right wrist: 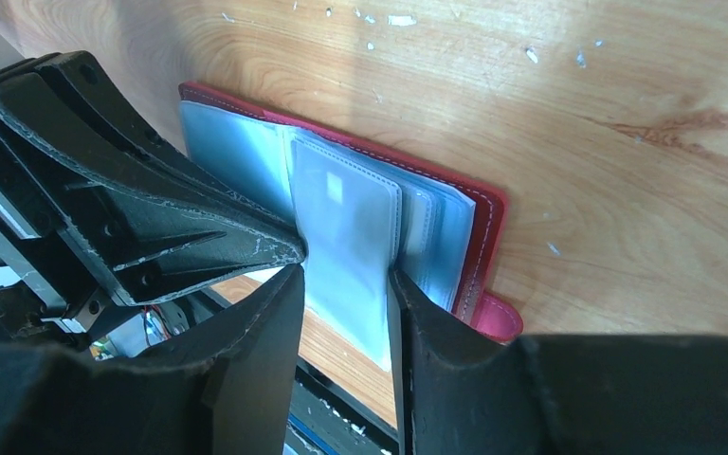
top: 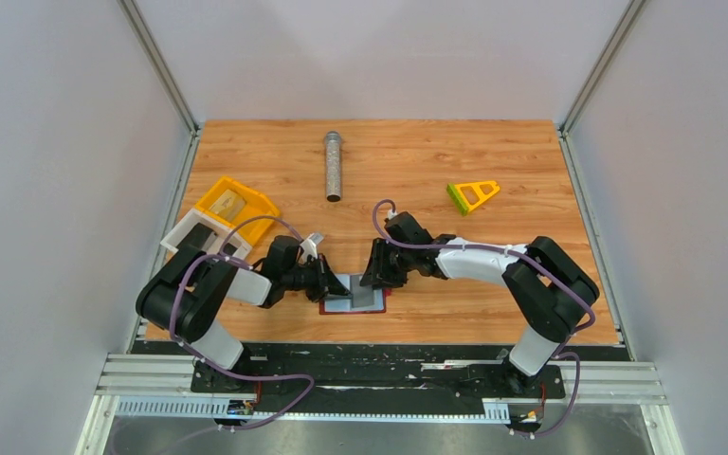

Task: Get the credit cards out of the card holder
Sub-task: Remove the credit card from the card holder.

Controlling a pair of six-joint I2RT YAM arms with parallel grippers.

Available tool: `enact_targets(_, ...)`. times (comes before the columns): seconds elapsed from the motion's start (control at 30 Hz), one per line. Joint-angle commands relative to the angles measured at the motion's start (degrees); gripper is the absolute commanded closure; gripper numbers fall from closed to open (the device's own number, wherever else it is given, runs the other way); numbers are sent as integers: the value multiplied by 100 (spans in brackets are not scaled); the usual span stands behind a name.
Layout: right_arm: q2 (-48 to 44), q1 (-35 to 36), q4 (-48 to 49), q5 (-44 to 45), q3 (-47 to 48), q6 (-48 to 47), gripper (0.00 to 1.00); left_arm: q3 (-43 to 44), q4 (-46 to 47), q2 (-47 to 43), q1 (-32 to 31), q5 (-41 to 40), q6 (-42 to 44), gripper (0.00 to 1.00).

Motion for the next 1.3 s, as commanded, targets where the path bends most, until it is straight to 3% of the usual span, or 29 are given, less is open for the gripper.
enact_targets(0.0, -179, 56, 463, -368, 17, 86, 62, -89, 29, -201, -76, -93, 24, 95)
enact_targets(0.7, -225, 134, 787, -849, 131, 167, 64, 34, -573, -652, -76, -234, 134, 83)
enact_targets(1.07, -105, 205, 710, -865, 357, 177, 64, 504, -2281, -1671, -76, -793, 501, 76)
enact_targets(1.27, 29, 287, 638, -894, 625, 184, 64, 903, -3716, -2566, -56, -1705, 719, 73)
